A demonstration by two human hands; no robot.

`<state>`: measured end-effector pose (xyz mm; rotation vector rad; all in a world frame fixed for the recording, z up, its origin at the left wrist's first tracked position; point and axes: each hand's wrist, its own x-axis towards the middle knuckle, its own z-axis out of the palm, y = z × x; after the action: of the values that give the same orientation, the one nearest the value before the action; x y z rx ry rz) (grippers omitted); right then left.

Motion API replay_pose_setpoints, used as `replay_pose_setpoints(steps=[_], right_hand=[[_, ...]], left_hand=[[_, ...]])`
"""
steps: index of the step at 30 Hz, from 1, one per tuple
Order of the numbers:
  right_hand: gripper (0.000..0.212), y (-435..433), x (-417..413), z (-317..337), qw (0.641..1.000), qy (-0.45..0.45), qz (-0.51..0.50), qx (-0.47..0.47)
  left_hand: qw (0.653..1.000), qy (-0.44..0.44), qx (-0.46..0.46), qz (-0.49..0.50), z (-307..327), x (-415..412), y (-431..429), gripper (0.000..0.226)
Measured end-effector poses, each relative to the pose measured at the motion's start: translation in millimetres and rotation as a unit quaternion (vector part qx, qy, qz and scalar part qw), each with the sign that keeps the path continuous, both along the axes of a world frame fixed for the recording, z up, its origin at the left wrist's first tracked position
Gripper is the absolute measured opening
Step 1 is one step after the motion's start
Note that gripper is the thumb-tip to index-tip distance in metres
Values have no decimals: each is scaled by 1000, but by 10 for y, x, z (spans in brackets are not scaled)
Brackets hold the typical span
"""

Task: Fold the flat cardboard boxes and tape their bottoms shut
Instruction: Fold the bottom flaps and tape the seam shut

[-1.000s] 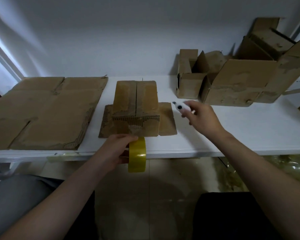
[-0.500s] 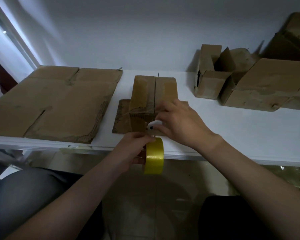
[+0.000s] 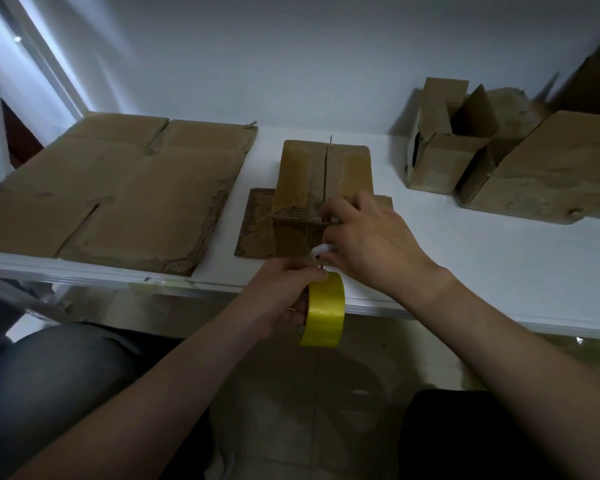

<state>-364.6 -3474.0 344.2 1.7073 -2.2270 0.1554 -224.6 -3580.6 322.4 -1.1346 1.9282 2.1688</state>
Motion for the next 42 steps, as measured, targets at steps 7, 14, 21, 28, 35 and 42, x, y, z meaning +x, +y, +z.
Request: replay_pose_setpoints(steps=[7,14,21,28,35,42], right_hand=[[27,32,-154,59,998,-19,30,59],[20,90,-245,105,992,-41,55,105],[16,146,-303,100,988,-94,81,96],[19,205,-321,102,976,-193,93,47],[17,338,-422,153,934,-307,8,-182],[50,616,-986,-231,899,-314,-294,-77]], left_hand=[[1000,-5,-8,-8,8,-4,-28,24],[996,-43,-63,-43,-3,85,-75,16],[995,-81,-57,-9,58,319,-233,13],[977,65,-35,198,306,298,-655,33],[944,100,-259,178,617,-51,-824,50],[927,85,-334,149,526,-274,-800,64]])
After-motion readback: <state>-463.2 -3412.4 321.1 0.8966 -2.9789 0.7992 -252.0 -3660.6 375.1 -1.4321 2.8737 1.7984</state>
